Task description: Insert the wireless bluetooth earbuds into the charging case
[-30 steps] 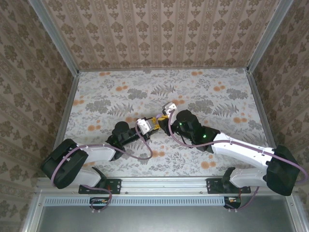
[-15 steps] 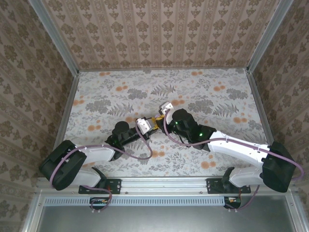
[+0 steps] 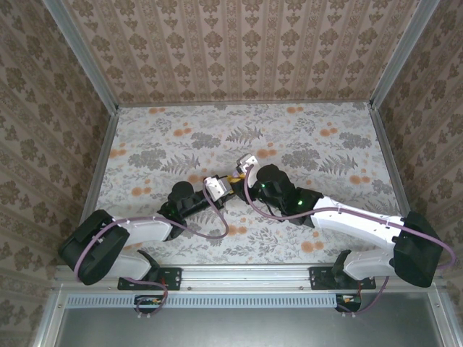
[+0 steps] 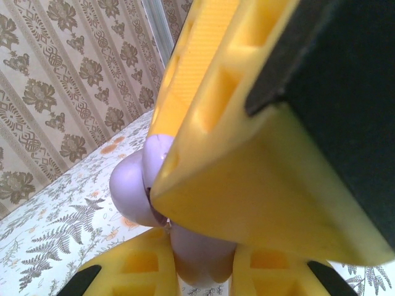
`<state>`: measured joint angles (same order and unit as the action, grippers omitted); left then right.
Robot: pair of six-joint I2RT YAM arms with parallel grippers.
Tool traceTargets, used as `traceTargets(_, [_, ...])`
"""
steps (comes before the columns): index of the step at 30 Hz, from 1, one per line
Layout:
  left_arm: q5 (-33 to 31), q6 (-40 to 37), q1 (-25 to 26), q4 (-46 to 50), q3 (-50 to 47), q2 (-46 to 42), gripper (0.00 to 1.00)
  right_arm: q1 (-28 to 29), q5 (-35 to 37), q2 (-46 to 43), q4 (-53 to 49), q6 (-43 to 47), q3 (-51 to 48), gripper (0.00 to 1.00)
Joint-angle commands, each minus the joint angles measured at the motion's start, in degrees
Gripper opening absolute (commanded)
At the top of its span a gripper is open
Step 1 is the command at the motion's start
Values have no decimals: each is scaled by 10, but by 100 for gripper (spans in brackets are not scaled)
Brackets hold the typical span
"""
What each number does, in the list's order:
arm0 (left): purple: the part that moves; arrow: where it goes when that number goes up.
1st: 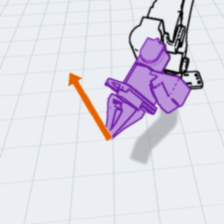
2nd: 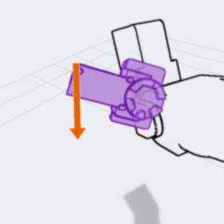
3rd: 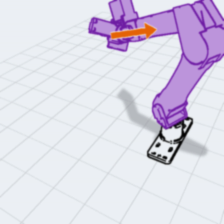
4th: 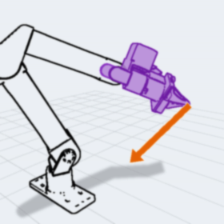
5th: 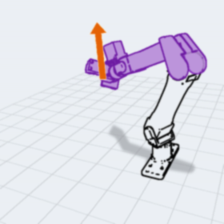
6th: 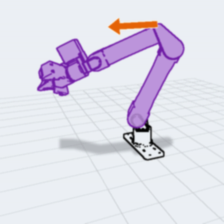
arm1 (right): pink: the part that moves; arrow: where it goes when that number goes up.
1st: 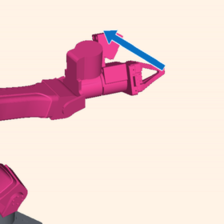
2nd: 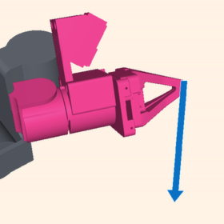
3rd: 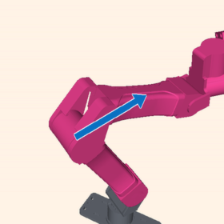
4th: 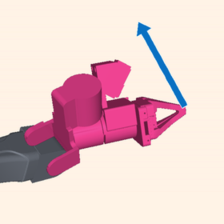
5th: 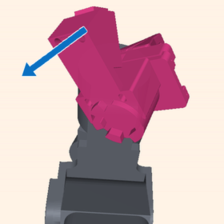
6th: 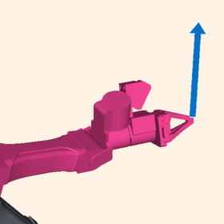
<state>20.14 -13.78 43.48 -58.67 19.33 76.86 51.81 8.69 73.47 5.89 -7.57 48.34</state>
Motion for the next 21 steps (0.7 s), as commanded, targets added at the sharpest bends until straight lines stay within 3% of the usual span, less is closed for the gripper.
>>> traceTargets(1, [14,1,6,-35,16,-18,2,3,10,4,2,-20,5,31])
traceTargets(21, [10,1,6,-33,10,-34,2,-1,22,-4,6,-38,6,41])
